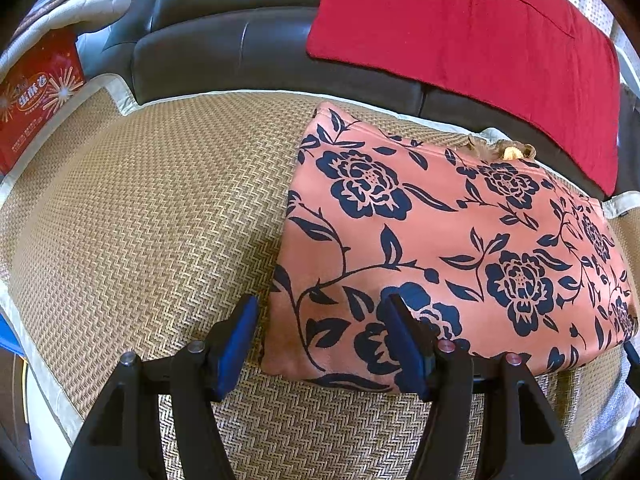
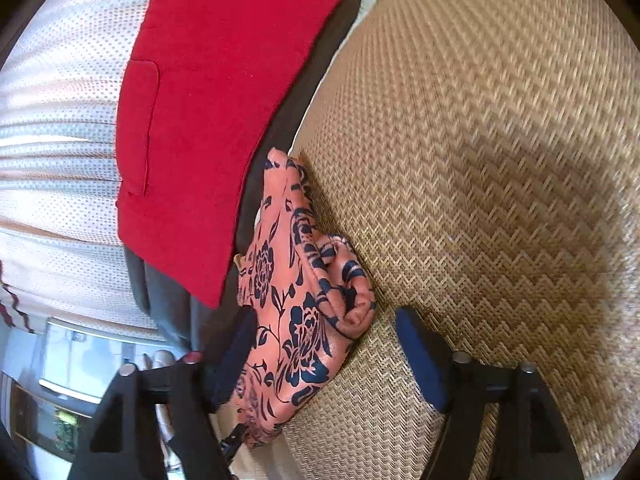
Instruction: Fold small clothes
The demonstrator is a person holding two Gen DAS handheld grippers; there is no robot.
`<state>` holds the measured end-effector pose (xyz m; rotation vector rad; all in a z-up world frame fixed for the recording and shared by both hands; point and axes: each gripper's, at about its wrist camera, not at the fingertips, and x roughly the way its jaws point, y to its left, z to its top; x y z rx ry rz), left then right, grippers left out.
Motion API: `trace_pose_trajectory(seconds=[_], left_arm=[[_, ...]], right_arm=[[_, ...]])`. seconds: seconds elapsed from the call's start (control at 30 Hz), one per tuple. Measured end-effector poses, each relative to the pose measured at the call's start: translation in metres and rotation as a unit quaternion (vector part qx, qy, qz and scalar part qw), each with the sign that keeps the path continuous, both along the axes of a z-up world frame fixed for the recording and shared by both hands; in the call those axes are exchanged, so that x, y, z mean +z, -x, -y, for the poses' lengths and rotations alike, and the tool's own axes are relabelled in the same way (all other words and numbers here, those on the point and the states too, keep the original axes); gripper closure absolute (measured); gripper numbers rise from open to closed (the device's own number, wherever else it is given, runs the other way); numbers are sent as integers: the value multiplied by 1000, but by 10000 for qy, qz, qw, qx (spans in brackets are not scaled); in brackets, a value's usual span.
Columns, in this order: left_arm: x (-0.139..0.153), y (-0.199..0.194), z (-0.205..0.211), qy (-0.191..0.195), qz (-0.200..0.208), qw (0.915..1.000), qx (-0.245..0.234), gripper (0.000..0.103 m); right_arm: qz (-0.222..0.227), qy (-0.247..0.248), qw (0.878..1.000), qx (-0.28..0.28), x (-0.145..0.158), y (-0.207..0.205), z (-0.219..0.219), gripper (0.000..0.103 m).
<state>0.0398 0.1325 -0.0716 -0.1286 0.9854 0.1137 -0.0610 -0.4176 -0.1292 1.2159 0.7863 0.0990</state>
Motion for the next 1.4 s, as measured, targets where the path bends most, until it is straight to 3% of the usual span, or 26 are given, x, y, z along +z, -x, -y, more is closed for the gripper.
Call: trace_pose_trajectory(seconds=[0.23, 0.37, 0.43, 0.5, 0.6, 0.73, 0.8, 0.83, 0.87, 0.9, 0.93, 0.97, 1.07, 1.13, 1.2, 1.23, 1.27, 1.33, 1.4], left_arm=[[-15, 2, -4, -45, -232, 9997, 95, 37], [-3, 18, -12, 165, 3, 9996, 219, 37], [1, 32, -23, 555, 60, 9976, 411, 35], [-2, 46, -38, 1211, 44, 9898, 755, 33], [-11, 53, -44, 1708, -3, 9790, 1109, 33], [-22, 41, -33, 1992, -99, 9725, 1198, 34], [-20, 34, -30, 1952, -21, 9723, 1282, 37], [-19, 29, -31, 1950, -24, 9718, 1324, 61], [-19, 24, -32, 1841, -101, 9736, 1349, 89], [-19, 17, -35, 1800, -161, 9748, 1307, 89], [-15, 13, -36, 1734, -86, 9769, 1247, 91], [-7, 10, -35, 1545, 51, 9814, 1141, 91], [15, 13, -26, 846, 538, 9920, 765, 91], [0, 8, -24, 652, 277, 9952, 681, 90], [-19, 5, -26, 741, 2, 9944, 760, 82], [-18, 10, -27, 760, 156, 9939, 789, 76], [-17, 13, -26, 727, 162, 9940, 800, 67], [-12, 18, -26, 663, 222, 9934, 904, 56], [-6, 32, -29, 609, 257, 9931, 974, 54]], right_arm=[[51, -206, 9996, 179, -2, -7, -19, 25], [41, -395, 9990, 202, -8, -21, -27, 25], [71, -465, 9987, 219, -8, -29, -30, 25], [58, -447, 9988, 202, -9, -35, -32, 25], [38, -544, 9984, 168, -11, -40, -37, 25], [34, -469, 9987, 175, -9, -49, -42, 25], [27, -439, 9989, 138, -7, -55, -42, 27], [11, -416, 9991, 100, -7, -59, -42, 29], [-4, -385, 9992, 94, -5, -62, -43, 42], [-44, -299, 9994, 147, -5, -65, -42, 76], [-121, -188, 9994, 255, -4, -71, -42, 90], [-166, -132, 9993, 304, -3, -73, -40, 92], [-32, 448, 9982, 393, 19, -76, -47, 92], [-116, 598, 9971, 462, 19, -78, -52, 90], [-458, 274, 9976, 434, -8, -83, -51, 87], [-344, -82, 9989, 311, -15, -80, -49, 86], [-249, -333, 9988, 241, -19, -78, -47, 81], [-148, -366, 9989, 241, -18, -77, -43, 72], [-50, -370, 9989, 270, -16, -76, -40, 53]])
